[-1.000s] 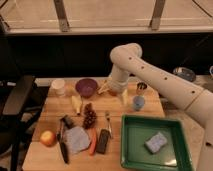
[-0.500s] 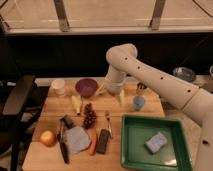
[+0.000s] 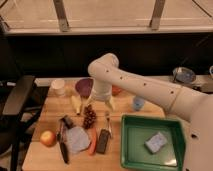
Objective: Place pepper in purple bowl
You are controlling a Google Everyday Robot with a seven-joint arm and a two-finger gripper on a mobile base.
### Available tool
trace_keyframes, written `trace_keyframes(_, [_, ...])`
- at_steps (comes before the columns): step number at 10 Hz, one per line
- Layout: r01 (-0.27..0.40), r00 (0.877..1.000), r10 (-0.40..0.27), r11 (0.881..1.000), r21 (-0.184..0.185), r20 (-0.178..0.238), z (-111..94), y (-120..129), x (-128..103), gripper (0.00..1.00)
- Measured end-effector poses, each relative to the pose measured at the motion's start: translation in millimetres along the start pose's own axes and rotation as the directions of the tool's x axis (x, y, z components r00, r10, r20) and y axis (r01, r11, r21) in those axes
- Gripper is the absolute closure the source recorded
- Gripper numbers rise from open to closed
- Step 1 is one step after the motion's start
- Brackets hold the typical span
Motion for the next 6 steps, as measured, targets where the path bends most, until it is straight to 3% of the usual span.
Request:
trace_keyframes(2, [0.036,0.999,-0.036,0.999,0.034,0.015,21,-16,-10,0.20])
trace_keyframes(6, [0.051,0.996,-0.059,0.992,0.114,0.069,45,-29,-27,0.20])
